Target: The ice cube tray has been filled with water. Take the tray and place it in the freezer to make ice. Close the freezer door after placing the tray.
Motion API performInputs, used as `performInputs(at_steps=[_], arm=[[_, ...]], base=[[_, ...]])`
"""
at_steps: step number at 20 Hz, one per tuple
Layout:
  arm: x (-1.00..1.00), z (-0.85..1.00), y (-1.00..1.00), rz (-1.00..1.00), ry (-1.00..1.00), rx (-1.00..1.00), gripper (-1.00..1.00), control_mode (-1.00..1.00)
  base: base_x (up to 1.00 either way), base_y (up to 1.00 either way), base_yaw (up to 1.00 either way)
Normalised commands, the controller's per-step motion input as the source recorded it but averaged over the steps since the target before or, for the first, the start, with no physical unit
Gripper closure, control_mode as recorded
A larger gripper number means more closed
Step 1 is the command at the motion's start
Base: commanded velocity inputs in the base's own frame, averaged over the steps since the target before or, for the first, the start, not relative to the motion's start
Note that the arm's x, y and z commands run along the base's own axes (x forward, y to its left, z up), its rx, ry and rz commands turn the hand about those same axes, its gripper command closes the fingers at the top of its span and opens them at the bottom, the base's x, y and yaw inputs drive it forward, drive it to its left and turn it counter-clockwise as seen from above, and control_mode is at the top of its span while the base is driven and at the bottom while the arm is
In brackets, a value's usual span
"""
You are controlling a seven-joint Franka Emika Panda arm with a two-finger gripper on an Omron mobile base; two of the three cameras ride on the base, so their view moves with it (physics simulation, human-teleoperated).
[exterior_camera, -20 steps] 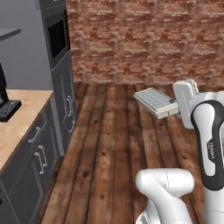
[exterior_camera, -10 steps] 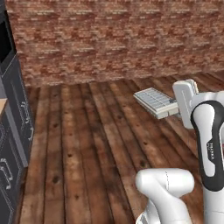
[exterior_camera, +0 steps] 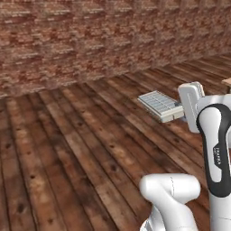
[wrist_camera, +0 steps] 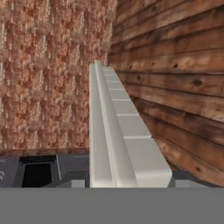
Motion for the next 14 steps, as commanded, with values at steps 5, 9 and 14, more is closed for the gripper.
performInputs(at_steps=[5,9,14], arm=[[0.0,0.0,0.0,0.0,0.0,0.0,1.0,1.0],[0.0,0.0,0.0,0.0,0.0,0.0,1.0,1.0],[0.0,0.0,0.0,0.0,0.0,0.0,1.0,1.0]], base=[[-0.19,-0.17,-0.5],[-0.17,-0.16,-0.49],[-0.15,-0.16,-0.49]])
